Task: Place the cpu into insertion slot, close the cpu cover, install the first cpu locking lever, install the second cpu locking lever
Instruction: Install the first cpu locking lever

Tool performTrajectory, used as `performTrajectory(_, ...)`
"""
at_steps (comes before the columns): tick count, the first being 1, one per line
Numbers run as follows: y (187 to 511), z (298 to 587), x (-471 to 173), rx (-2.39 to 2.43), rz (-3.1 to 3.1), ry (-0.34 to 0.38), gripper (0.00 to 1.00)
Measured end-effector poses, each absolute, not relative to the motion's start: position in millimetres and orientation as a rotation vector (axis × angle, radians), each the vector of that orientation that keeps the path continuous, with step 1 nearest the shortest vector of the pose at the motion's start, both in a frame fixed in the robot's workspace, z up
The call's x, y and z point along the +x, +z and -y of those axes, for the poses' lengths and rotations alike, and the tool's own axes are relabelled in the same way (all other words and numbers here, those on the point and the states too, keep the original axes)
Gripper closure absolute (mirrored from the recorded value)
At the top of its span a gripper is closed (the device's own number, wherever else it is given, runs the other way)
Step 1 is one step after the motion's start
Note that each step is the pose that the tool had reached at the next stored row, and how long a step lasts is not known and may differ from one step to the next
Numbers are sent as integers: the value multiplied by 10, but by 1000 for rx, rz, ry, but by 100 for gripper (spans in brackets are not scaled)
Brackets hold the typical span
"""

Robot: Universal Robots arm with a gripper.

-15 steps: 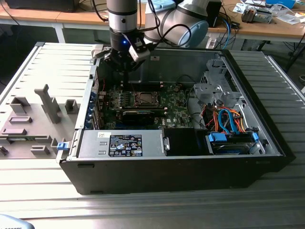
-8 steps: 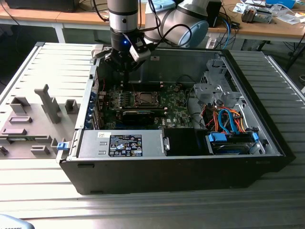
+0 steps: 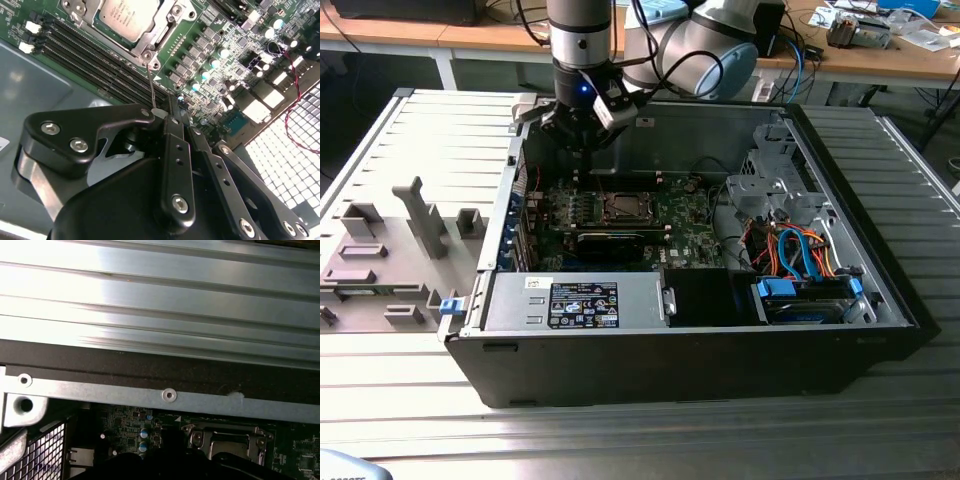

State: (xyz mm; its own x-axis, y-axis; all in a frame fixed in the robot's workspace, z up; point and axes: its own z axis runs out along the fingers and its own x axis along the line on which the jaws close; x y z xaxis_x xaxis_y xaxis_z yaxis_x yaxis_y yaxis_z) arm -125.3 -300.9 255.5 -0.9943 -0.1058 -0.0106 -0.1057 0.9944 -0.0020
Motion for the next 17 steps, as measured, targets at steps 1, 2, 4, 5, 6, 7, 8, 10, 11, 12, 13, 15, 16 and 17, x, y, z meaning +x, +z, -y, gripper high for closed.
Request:
performTrajectory(1, 2555, 3009, -1251, -166, -3127, -2, 89)
performTrajectory(2, 2554, 3009, -1249, -166, -3127, -2, 89)
performTrajectory(4, 2553, 3009, -1243, -166, -3127, -2, 89)
performTrajectory(5, 2552, 3009, -1241, -166, -3127, -2, 89)
performTrajectory(6, 2551, 3009, -1239, -166, -3126, -2, 89)
performTrajectory(7, 2551, 3009, -1235, -166, -3127, -2, 89)
performTrajectory(8, 2550, 3009, -1230, -166, -3126, -2, 89)
performTrajectory(10, 2549, 3009, -1225, -166, -3127, -2, 89)
performTrajectory(11, 2548, 3009, -1221, -166, -3127, -2, 89)
performTrajectory(12, 2547, 3009, -1217, -166, -3127, -2, 89)
performTrajectory(13, 2546, 3009, -1214, -166, -3126, -2, 89)
performTrajectory(15, 2545, 3009, -1209, -166, -3127, -2, 89)
performTrajectory(16, 2544, 3009, -1205, -166, -3127, -2, 89)
performTrajectory(17, 2544, 3009, -1202, -166, -3127, -2, 89)
